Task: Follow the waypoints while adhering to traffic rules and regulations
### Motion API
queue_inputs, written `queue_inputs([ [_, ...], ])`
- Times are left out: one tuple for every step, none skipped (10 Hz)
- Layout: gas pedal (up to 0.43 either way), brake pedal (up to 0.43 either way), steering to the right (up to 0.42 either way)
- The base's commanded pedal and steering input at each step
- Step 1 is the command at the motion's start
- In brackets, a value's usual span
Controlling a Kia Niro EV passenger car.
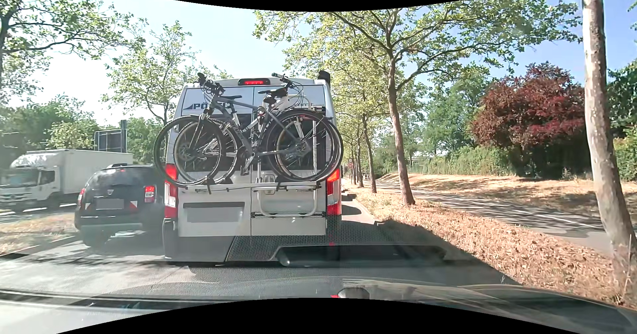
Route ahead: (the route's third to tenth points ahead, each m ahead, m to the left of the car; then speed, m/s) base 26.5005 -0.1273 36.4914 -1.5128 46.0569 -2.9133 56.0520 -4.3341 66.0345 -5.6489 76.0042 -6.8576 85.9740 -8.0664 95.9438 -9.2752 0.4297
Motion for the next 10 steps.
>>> queue_inputs([
  [0.0,0.159,0.0],
  [0.0,0.152,0.0],
  [0.0,0.159,0.0],
  [0.0,0.152,0.0],
  [0.0,0.152,0.0],
  [0.0,0.152,0.0],
  [0.0,0.152,0.0],
  [0.0,0.152,0.0],
  [0.0,0.159,0.0],
  [0.0,0.152,0.0],
])
